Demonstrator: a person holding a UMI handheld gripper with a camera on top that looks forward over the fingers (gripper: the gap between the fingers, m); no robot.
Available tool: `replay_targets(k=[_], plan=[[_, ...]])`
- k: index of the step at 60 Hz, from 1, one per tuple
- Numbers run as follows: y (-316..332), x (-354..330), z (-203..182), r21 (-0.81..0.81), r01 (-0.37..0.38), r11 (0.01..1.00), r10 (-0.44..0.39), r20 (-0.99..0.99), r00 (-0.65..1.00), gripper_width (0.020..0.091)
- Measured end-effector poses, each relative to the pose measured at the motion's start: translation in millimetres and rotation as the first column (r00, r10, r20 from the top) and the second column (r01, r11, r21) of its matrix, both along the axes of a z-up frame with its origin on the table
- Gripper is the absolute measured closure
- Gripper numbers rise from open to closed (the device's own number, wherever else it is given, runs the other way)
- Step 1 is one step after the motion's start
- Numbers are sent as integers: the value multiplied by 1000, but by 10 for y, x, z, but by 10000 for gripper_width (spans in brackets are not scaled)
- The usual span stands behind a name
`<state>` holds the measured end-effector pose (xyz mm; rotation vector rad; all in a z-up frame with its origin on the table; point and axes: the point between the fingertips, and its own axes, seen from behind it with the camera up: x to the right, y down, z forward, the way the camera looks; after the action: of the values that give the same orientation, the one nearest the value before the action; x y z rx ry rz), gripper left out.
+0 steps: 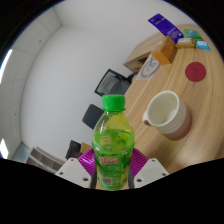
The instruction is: Pour water
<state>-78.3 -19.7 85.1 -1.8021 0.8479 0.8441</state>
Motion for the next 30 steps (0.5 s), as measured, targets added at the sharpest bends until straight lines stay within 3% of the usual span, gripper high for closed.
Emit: replay_targets(k=[14,30], plan=[[133,42,305,-70,100,993,-122,-538,834,677],[221,154,554,-135,143,980,-195,-771,607,678]])
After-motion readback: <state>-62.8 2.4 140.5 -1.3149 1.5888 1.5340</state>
